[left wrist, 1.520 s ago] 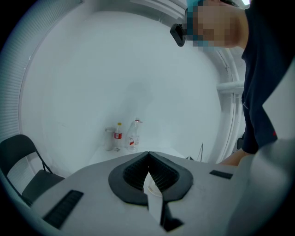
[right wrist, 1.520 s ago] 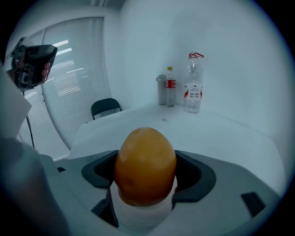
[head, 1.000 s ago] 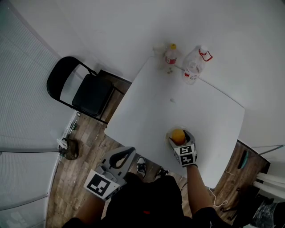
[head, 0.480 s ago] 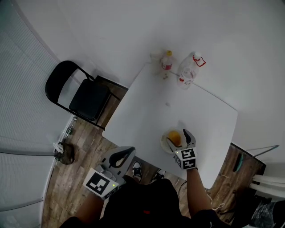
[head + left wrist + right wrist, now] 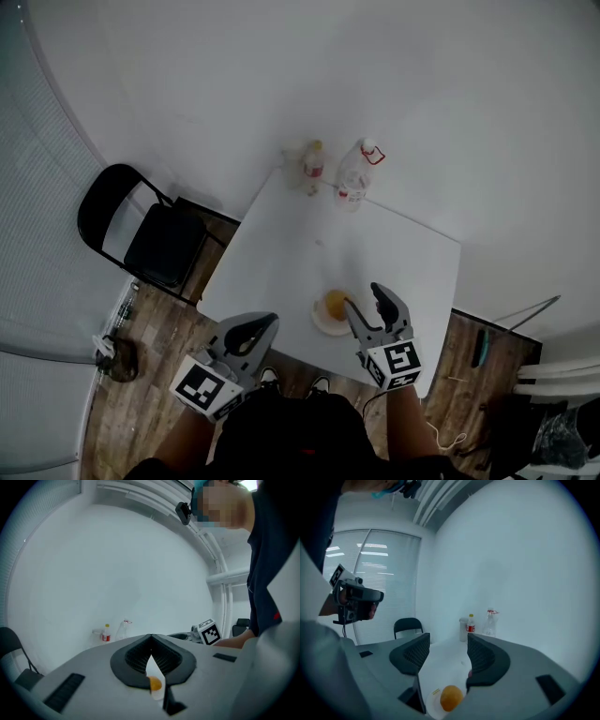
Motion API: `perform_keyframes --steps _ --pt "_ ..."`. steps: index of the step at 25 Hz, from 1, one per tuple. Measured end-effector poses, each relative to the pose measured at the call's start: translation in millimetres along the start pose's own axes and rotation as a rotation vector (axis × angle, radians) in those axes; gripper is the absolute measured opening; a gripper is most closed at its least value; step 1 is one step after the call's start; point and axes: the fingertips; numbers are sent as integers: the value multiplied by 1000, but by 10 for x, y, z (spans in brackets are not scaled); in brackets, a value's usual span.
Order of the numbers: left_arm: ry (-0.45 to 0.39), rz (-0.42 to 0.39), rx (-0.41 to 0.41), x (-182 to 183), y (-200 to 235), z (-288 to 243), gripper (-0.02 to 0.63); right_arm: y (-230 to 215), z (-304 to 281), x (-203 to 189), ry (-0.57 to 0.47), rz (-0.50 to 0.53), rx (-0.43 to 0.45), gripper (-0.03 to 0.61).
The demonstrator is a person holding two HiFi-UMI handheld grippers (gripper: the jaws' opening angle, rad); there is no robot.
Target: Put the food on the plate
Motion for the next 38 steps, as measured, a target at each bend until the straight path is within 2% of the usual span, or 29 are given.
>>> perform_keyframes --steps 4,6,8,12,14,21,38 --pt "-15 -28 -42 211 -155 -99 20 -149 363 385 -75 16 -82 204" --pt "-37 -52 -55 314 -216 -129 20 -221 555 543 -111 38 -140 123" --pt "-62 -65 -75 400 -299 -142 20 -272 739 686 -135 53 -191 80" --pt "-123 -86 -150 586 -524 -151 20 -379 1018 873 -133 83 -283 40" --pt "-131 -95 -164 628 -588 -163 20 -417 1118 994 -181 90 -306 31" --pt "-121 -103 -161 639 -620 -240 20 -509 1293 1126 -203 80 -332 21" --pt "-122 -90 -143 664 -581 -286 20 -503 1197 1101 -201 59 -274 21"
Point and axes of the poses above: the fingertips, and each gripper's own axes: z backward along the fingers, y to its left, x out of its top, and after that the axes turned 14 degrees about z, right-handed
